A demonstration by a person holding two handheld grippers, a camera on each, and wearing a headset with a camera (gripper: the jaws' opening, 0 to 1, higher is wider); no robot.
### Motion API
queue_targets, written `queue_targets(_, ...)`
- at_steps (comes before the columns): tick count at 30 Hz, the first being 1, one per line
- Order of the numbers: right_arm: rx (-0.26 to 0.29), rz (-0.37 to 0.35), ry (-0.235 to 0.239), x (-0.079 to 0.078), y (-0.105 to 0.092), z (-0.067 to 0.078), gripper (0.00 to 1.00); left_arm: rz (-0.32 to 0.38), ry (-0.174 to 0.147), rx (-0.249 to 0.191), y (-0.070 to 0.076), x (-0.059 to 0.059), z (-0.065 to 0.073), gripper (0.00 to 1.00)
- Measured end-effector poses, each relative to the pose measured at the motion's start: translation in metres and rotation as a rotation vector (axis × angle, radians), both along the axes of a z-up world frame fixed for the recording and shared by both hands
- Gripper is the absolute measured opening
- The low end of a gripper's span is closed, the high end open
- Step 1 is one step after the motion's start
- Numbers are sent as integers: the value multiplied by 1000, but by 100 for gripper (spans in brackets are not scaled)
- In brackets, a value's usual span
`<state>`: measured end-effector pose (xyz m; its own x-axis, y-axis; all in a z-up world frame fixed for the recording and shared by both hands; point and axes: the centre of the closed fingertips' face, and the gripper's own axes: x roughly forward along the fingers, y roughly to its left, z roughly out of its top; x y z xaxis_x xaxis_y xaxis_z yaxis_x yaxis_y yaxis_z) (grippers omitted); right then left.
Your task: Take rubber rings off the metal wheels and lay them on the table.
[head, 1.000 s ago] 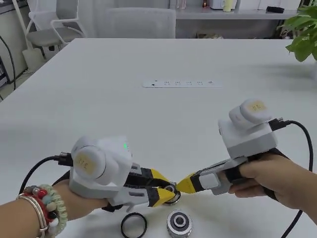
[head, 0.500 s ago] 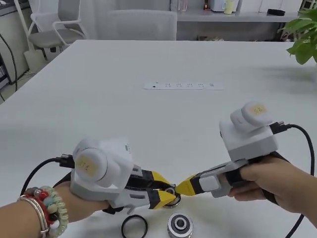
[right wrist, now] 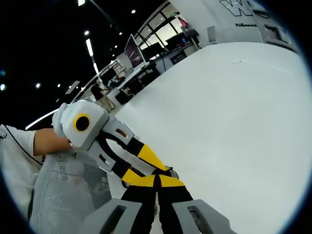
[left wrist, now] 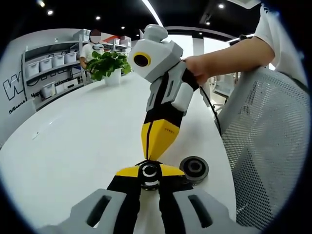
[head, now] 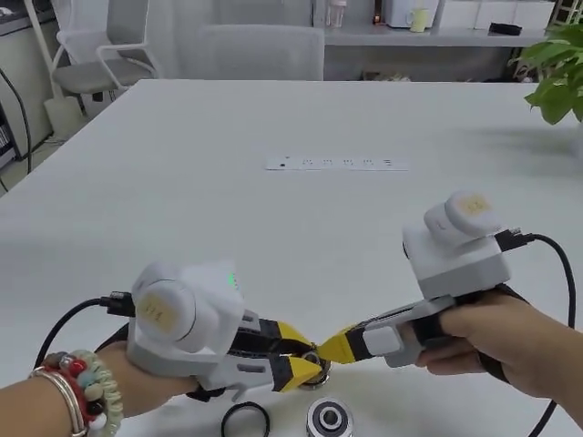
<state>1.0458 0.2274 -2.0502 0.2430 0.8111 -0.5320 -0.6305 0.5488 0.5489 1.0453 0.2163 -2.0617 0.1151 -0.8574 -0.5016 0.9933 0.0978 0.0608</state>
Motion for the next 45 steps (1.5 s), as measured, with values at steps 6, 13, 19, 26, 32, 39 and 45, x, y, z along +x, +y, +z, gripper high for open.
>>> queue_targets(6,-27,7,-1,-1,-3,-5,0,1,0,0,0,0,0,8)
queue_targets(13,-41,4,1,-1,-1,-5,0,4,1,-2,0,0,0,8)
queue_targets(19,-51,-25,14,1,-4,-8,0,21,17,-5,0,0,0,9)
queue_targets(26,-62,-75,31,7,-9,-8,0,25,26,3,0,1,0,9)
queue_targets(32,-53,-91,55,7,-13,-8,0,22,30,16,1,0,0,9)
queue_targets(39,-52,-102,67,7,-14,-8,0,11,43,18,3,-2,0,11)
queue_targets(45,-49,-94,64,6,-13,-6,0,15,42,20,3,-3,0,11)
